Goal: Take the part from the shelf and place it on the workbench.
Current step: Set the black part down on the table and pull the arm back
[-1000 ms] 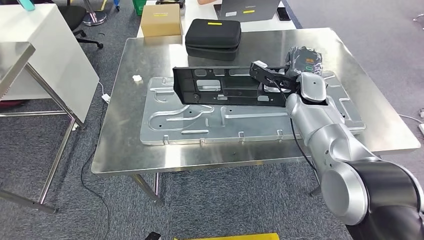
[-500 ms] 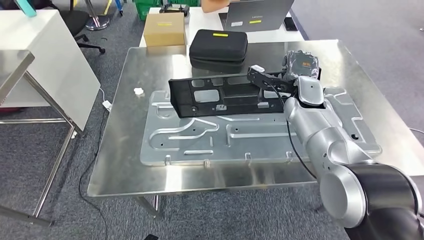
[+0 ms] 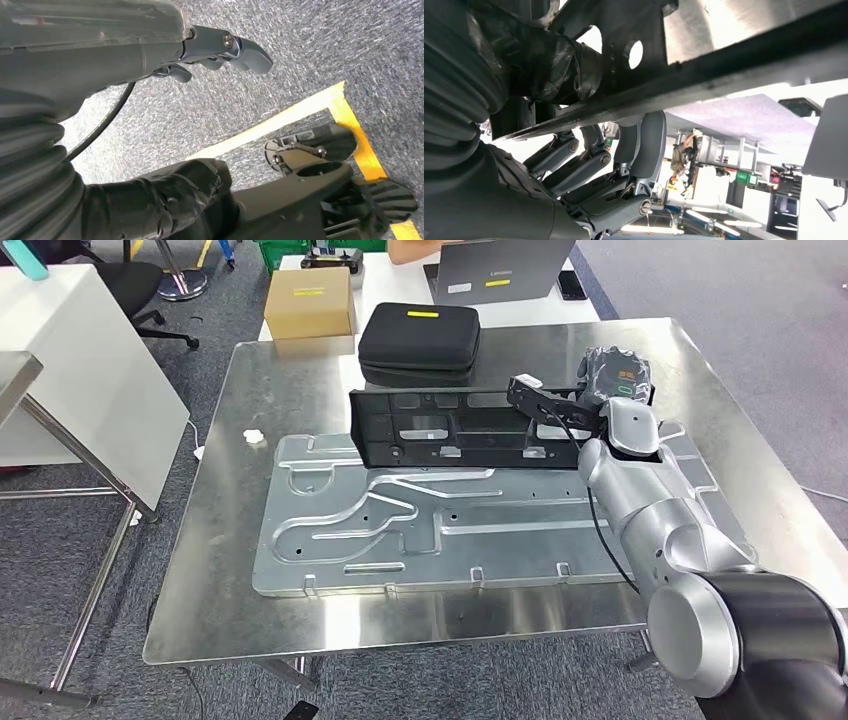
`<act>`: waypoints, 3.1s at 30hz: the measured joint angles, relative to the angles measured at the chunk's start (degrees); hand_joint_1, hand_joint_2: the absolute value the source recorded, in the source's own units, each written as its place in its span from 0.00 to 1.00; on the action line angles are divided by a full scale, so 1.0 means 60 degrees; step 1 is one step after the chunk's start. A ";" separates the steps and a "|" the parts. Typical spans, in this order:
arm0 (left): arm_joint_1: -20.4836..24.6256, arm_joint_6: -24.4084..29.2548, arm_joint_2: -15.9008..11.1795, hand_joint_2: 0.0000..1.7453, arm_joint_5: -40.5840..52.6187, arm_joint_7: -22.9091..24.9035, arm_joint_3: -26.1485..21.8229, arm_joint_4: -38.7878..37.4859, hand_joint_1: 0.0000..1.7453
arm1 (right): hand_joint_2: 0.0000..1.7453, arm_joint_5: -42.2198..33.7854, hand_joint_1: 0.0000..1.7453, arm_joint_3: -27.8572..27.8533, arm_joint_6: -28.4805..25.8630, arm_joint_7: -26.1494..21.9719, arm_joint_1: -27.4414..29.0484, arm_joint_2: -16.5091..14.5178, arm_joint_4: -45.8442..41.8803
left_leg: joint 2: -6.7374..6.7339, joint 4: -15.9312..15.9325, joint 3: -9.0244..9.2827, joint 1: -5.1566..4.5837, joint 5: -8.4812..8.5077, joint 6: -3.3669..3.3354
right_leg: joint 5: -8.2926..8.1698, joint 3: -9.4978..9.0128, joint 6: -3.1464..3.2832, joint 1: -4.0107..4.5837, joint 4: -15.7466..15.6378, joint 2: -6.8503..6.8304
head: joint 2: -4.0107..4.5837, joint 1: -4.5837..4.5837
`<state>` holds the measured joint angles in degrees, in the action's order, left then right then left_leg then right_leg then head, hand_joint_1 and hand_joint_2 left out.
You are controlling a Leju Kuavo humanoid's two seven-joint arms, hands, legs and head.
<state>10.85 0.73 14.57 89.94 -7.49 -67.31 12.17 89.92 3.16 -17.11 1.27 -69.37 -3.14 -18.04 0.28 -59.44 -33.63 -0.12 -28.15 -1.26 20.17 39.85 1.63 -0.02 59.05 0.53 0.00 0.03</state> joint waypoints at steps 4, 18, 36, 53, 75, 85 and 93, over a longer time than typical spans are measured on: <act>-0.0046 0.0083 0.0006 1.00 0.0006 0.0036 0.0067 0.0000 0.00 | 1.00 0.0000 1.00 -0.0017 0.0001 -0.0003 -0.0002 0.0013 -0.0003 | -0.0021 0.0243 0.0093 0.0033 0.0300 -0.0165 | 0.0097 0.0037 -0.0240 -0.0006 0.0117 0.0007 | 0.0000 0.0008; -0.0053 0.0199 0.0012 1.00 -0.0055 0.0130 0.0163 0.0000 0.00 | 1.00 0.0000 1.00 -0.0104 -0.0013 -0.0095 0.0122 0.0043 0.0001 | -0.0009 0.0055 -0.0008 0.0110 0.0277 0.0148 | 0.0636 -0.0384 -0.0311 -0.0167 0.0247 -0.0051 | 0.0000 0.0024; 0.0011 0.0270 0.0059 1.00 0.0011 0.0264 0.0350 0.0000 0.00 | 1.00 -0.0169 1.00 -0.0105 -0.0550 0.0082 0.1030 -0.0081 0.0035 | -0.0015 0.0300 0.0004 0.0133 0.0531 -0.0120 | 0.0912 -0.0312 -0.0396 -0.0063 0.0512 -0.0046 | 0.0000 0.0032; 0.0021 -0.0417 0.0074 0.00 -0.0143 -0.0567 0.0730 0.0000 0.00 | 0.00 -0.0006 0.00 -0.0163 -0.0651 0.0273 0.1071 -0.0054 0.0103 | 0.0001 -0.1198 -0.0534 0.0150 -0.0455 0.0286 | 0.0629 -0.0821 -0.0087 -0.0202 -0.0136 -0.0204 | 0.0000 0.0014; -0.0085 -0.0391 0.0074 0.00 -0.0149 -0.0125 0.0728 0.0000 0.00 | 0.00 -0.0007 0.00 -0.0260 -0.0816 0.0277 0.1296 0.0170 0.0158 | 0.0033 0.0120 -0.0053 0.0113 0.0433 -0.0091 | 0.0827 -0.0232 -0.0356 -0.0135 0.0874 -0.0085 | 0.0000 0.0017; -0.0079 -0.0389 0.0070 0.00 -0.0137 -0.0122 0.0724 0.0000 0.00 | 0.00 -0.0007 0.00 -0.0294 -0.0810 0.0273 0.1269 0.0186 0.0163 | 0.0000 -0.1656 -0.0901 0.0108 -0.0534 0.0282 | 0.0647 -0.0726 -0.0039 -0.0134 -0.0100 -0.0106 | 0.0000 0.0001; -0.0076 -0.0343 0.0068 0.00 -0.0094 -0.0122 0.0724 0.0000 0.00 | 0.00 -0.0007 0.00 -0.0317 -0.0817 0.0248 0.1340 0.0194 0.0184 | -0.0007 0.0073 -0.0219 0.0083 0.0546 0.0132 | 0.0719 -0.0716 -0.0177 -0.0070 0.0013 -0.0080 | 0.0000 0.0009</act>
<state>10.40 -1.33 14.98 89.37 -8.22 -62.97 12.17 89.88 1.26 -22.01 2.75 -61.33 -1.98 -16.94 0.24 -59.00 -34.94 0.38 -24.88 -0.47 24.48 35.55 0.56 -0.44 59.13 0.05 0.00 0.08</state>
